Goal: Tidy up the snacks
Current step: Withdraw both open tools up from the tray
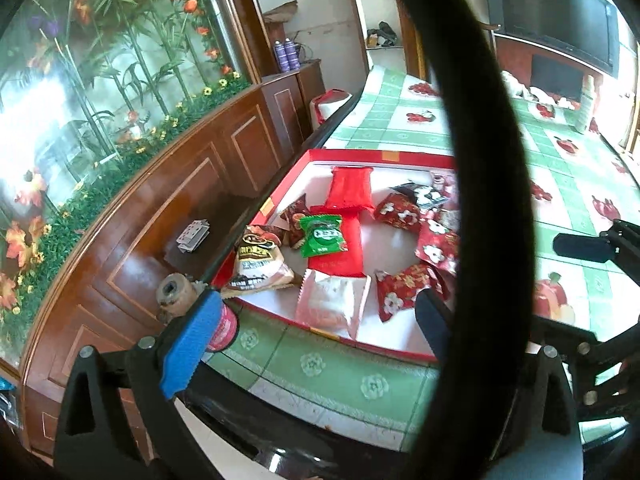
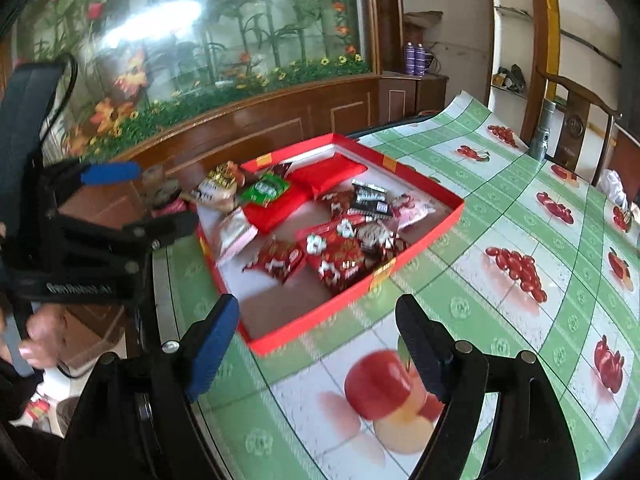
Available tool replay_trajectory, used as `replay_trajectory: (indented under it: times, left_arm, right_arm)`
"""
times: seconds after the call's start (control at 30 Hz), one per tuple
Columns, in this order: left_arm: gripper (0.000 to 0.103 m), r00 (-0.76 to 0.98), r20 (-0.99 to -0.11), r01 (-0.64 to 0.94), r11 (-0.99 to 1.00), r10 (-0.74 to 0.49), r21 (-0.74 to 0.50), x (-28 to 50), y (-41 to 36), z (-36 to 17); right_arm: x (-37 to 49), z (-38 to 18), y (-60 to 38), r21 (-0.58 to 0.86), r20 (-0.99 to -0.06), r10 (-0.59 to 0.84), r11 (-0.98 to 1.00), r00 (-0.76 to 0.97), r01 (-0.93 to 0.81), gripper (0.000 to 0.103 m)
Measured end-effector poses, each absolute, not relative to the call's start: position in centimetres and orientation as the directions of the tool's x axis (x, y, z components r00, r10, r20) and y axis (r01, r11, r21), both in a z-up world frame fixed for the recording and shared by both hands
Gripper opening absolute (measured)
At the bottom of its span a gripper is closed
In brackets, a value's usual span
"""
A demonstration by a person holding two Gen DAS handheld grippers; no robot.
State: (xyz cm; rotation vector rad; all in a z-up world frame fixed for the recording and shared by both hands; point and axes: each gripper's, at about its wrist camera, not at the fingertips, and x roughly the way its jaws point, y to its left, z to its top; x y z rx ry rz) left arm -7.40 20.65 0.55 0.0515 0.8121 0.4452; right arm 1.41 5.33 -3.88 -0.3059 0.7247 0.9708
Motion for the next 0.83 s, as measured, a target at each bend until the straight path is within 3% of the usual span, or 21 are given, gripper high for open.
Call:
replay_trajectory:
  times: [0.4, 0.83]
  left_arm:
    - [0.097, 0.621, -0.69, -0.369, 0.915, 0.372, 0.162, -9.5, 20.5, 2.0]
    - [0.097, 0.664, -0.672, -0.353, 0.93, 0.327, 0.103, -10.2, 20.4, 3.3]
  right_arm:
    - [0.4, -5.8, 2.2, -0.012, -0.721, 0.573, 0.551, 0.389, -0.835, 0.08]
    - [3.2, -9.6, -5.6, -0.008, -0.782, 0.454, 0.676, 0.426, -0.737, 0.08]
